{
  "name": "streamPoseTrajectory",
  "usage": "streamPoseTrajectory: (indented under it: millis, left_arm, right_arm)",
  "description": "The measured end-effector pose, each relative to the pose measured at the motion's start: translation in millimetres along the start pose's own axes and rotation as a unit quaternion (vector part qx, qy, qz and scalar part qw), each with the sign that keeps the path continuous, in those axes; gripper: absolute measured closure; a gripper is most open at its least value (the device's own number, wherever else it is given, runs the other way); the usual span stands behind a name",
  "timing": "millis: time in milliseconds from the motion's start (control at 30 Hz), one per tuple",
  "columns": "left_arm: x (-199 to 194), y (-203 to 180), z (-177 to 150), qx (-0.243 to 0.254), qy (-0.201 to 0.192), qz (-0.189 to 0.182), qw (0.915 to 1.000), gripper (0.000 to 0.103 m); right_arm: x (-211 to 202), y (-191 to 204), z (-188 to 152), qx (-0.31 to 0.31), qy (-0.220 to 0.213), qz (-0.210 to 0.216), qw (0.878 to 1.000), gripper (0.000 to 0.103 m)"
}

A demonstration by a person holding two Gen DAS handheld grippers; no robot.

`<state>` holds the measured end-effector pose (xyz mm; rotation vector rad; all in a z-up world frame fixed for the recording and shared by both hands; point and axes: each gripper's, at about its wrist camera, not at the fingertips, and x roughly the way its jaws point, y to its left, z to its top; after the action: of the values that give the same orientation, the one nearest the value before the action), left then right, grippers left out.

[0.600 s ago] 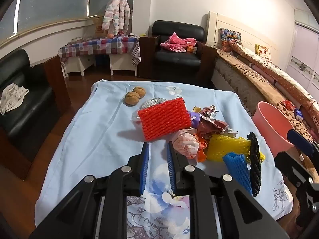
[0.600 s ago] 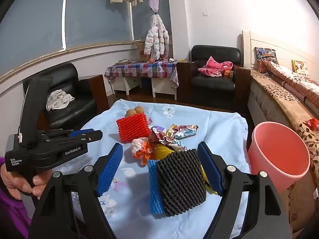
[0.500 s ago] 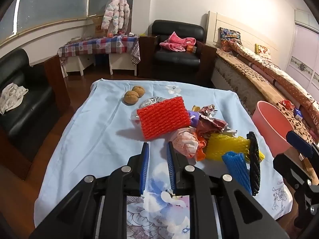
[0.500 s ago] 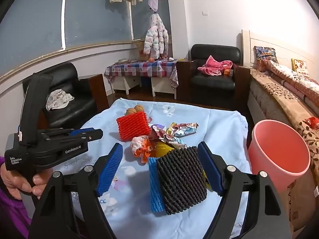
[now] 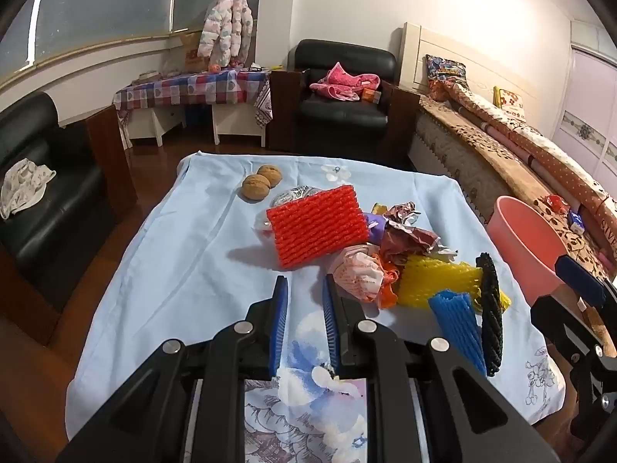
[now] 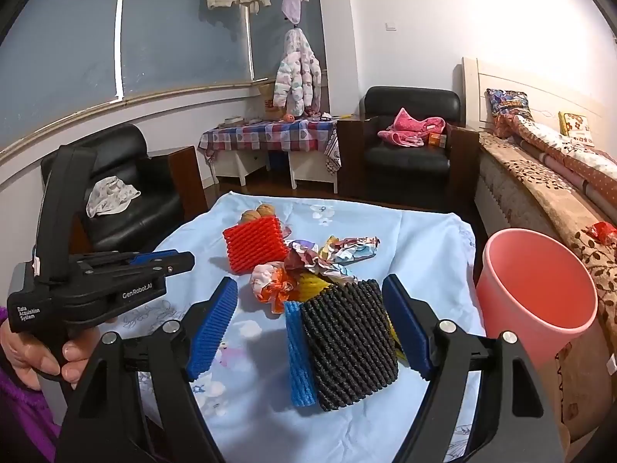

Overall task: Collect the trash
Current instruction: 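Move the right gripper toward the black and blue foam nets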

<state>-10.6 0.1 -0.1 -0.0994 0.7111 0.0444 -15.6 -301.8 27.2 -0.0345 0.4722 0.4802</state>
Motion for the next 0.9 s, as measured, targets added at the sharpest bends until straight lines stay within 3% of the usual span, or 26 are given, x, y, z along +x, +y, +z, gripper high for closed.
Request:
streamPoseTrajectory:
  millis: [233, 900]
  left_arm:
    - [-3.7, -2.2, 1.4, 0.006, -0.003, -0.011, 0.9999, 0.067]
    - [-8.5, -0.7, 2.0, 0.006, -0.008, -0.001, 1.0000, 0.061]
  right_arm:
    - [0.0, -0.1, -1.7, 0.007, 0.000, 0.002, 1.000, 0.025]
    - [-4.1, 1.4, -1.6, 0.005, -0.004, 0.001, 1.000, 0.025]
